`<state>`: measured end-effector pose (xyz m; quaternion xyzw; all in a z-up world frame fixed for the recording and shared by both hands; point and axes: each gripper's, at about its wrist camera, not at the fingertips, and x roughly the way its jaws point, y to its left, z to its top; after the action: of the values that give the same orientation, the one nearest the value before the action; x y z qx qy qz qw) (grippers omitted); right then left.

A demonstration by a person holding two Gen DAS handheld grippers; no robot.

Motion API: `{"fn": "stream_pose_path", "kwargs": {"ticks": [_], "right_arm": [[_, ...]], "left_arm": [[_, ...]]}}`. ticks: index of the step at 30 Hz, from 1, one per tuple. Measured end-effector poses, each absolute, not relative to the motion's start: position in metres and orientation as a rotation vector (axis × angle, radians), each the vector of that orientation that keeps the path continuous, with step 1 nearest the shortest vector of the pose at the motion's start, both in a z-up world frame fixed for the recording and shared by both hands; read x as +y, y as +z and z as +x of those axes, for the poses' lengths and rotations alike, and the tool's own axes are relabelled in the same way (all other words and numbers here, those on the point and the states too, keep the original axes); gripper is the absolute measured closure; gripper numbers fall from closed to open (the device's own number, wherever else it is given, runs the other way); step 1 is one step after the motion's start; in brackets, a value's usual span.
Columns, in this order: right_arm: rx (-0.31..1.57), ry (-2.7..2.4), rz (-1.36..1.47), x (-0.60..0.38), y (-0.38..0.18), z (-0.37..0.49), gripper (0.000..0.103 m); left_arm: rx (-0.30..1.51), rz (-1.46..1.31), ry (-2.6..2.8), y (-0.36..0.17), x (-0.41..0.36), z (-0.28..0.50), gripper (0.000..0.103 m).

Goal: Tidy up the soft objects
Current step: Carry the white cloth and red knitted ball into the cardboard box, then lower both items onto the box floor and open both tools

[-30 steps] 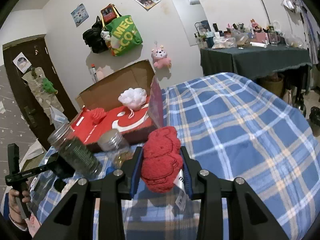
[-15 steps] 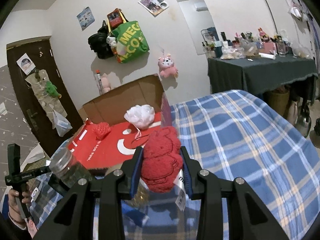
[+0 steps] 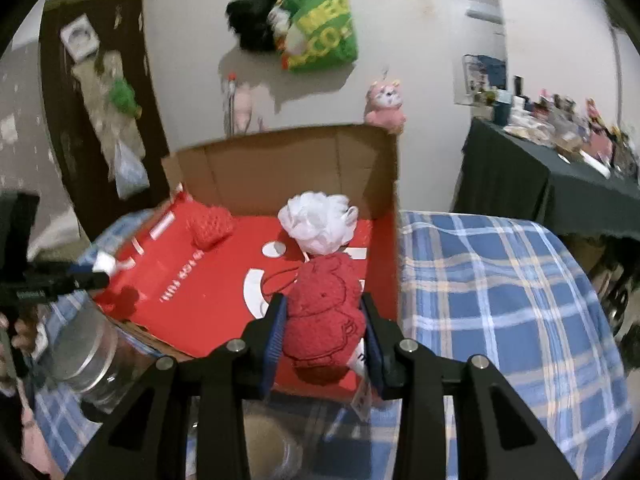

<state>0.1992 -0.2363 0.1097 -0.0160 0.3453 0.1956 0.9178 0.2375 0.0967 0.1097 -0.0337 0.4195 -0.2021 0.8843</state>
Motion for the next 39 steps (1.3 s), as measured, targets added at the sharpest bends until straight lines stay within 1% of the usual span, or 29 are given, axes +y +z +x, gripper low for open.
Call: {"fn": "stream_pose_path", "kwargs": {"ticks": [6, 13, 24, 39], "right_arm": [[0.832, 0.432, -0.146, -0.21, 0.094, 0.23, 0.065], [0.952, 0.439, -0.259, -0.192, 0.074, 0.248, 0.065], [1.038, 0.429, -0.437, -0.172, 0.057, 0.255, 0.065], [1.083, 0.426, -0.486, -0.169, 0.046, 0.258, 0.065]], "left_arm": [[0.952, -0.029, -0.432, 0.097, 0.082, 0.264, 0.078], [1.031, 0.044, -0.431, 0.08, 0.066, 0.282, 0.078], [1.103, 0.091, -0.409, 0.061, 0.055, 0.296, 0.078], [1.172, 0.154, -0.412, 0.054, 0.051, 0.303, 0.078]]}}
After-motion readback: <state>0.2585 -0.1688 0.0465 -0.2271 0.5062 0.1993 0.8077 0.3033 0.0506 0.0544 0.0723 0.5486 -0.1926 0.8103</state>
